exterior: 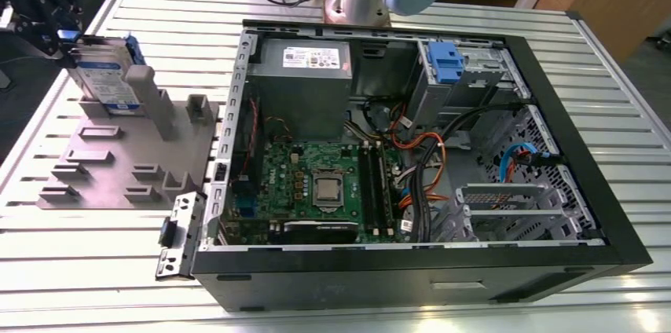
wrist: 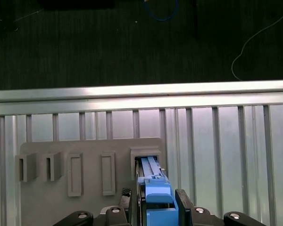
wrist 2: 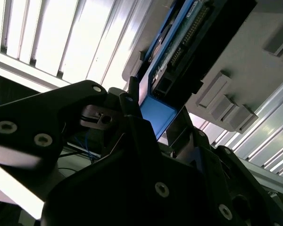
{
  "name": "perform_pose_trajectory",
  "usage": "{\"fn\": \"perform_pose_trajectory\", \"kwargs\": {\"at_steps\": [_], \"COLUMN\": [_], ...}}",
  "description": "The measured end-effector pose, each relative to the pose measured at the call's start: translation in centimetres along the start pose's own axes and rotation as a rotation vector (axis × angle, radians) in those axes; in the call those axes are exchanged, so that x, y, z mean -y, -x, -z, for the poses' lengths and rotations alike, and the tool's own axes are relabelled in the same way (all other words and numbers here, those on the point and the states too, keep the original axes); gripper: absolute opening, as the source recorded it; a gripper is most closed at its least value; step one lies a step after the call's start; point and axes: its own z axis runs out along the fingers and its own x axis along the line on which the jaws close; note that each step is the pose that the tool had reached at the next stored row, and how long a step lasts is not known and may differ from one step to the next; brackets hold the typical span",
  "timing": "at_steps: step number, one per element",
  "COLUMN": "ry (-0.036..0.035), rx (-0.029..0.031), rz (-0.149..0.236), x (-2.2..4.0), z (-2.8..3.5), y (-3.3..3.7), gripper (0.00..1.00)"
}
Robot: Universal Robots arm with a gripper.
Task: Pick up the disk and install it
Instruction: 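Pick up the disk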
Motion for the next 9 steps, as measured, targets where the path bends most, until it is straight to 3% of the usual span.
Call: {"fn": "perform_pose_trajectory", "kwargs": {"at_steps": [8, 9], "ry": [-0.0001, -0.0003], "rx": [-0.0012, -0.0020], "rz": [0.000, 0.000], "x": [0.00, 0.00], "z": [-0.05, -0.06], "y": [0.00, 0.00], "gripper": [0.47, 0.40]}}
